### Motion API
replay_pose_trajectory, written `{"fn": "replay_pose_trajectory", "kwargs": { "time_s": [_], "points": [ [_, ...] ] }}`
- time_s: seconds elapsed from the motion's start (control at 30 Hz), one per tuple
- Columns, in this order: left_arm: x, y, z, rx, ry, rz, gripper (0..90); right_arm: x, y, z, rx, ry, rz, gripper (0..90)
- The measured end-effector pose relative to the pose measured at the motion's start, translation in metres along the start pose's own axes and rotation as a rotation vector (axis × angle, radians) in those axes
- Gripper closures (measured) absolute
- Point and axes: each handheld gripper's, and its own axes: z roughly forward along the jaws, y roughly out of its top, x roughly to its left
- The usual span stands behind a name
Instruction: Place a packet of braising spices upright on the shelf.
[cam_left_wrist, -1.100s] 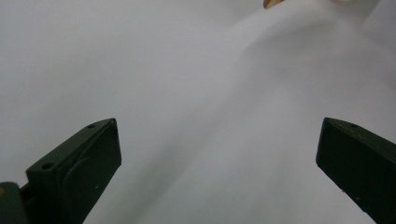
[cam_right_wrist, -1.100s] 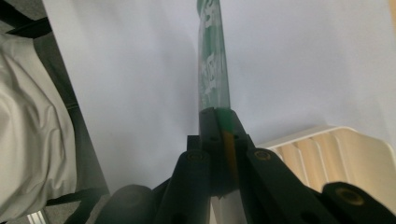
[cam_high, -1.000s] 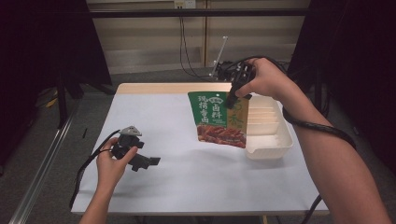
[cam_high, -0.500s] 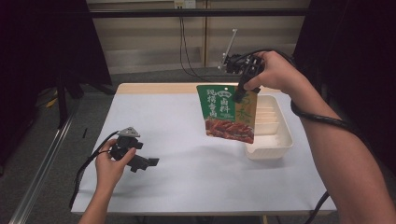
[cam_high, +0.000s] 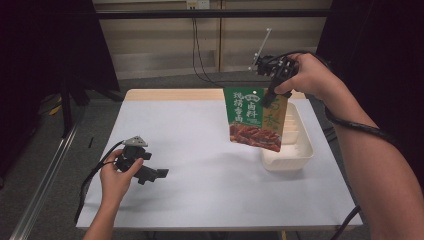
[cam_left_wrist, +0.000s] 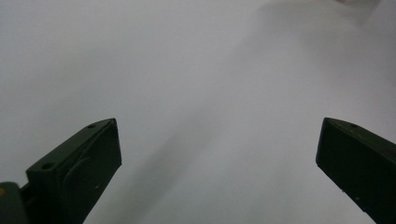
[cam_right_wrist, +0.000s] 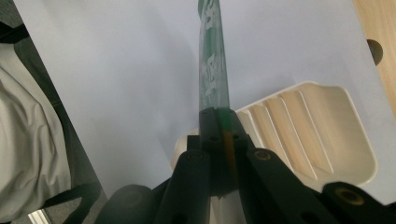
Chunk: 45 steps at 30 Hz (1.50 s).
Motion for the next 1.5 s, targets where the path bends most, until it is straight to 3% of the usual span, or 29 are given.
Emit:
{"fn": "replay_pose_trajectory", "kwargs": {
  "time_s": [0.47,0.8,1.5],
  "points": [
    [0.000,-0.001,0.000,0.000,-0.004,-0.003,0.0,-0.011,-0.030,-0.017,0.012,-0.035,0.057,90.0],
    [0.000,-0.001,0.000,0.001,-0.008,-0.010,0.0,-0.016,-0.051,-0.017,0.012,-0.019,0.095,90.0],
    [-0.001,0.001,0.000,0.007,-0.008,0.004,0.0,-0.024,-0.086,-0.028,0.003,-0.037,0.170,90.0]
  ]
}}
